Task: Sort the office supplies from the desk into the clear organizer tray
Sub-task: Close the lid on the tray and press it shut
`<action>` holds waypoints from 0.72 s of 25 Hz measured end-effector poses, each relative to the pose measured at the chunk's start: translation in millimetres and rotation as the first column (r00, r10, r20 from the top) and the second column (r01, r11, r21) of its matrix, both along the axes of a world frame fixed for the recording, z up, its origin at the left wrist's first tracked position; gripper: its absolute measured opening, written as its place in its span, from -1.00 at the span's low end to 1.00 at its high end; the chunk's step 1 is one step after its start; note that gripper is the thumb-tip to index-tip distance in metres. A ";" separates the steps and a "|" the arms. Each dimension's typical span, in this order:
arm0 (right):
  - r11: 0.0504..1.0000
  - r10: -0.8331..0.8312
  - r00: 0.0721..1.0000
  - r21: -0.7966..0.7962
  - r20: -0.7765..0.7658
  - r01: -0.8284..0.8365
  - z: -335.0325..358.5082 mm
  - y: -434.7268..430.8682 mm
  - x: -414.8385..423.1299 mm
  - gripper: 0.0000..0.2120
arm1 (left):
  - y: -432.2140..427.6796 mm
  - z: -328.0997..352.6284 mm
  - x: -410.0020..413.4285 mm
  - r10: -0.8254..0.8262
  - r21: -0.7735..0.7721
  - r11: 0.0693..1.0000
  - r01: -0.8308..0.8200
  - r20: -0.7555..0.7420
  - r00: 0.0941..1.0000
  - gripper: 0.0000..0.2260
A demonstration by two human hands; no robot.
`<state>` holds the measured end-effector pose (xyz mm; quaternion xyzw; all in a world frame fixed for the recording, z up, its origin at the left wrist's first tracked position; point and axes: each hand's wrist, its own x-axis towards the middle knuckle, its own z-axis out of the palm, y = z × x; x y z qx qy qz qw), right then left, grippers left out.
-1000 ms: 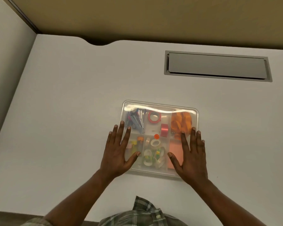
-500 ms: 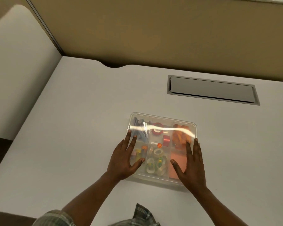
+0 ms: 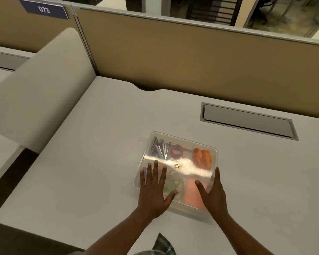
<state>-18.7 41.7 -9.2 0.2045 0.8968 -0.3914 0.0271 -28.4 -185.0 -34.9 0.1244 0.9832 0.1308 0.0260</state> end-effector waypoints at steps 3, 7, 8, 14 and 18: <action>0.991 0.132 0.991 0.009 0.023 -0.132 1.2 -39.2 -17.6 -0.04 | -37.1 -3.0 -3.3 0.114 -0.013 0.993 -0.114 0.008 0.993 -0.21; 0.926 0.355 0.924 0.085 0.144 -0.369 4.7 -94.4 -50.4 0.03 | -107.1 -3.0 -21.5 0.162 -0.053 0.985 -0.162 -0.010 0.987 -0.22; 0.900 0.404 0.898 0.096 0.177 -0.424 5.8 -108.0 -59.2 0.04 | -125.4 -3.6 -27.5 0.165 -0.065 0.984 -0.166 -0.019 0.986 -0.22; 0.759 0.590 0.753 0.117 0.292 -0.640 12.6 -169.3 -95.3 0.11 | -210.0 3.9 -54.3 0.224 -0.173 0.961 -0.215 0.038 0.974 -0.24; 0.727 0.621 0.720 0.116 0.310 -0.677 13.8 -186.7 -105.9 0.13 | -228.3 8.2 -61.1 0.234 -0.177 0.959 -0.222 0.055 0.971 -0.24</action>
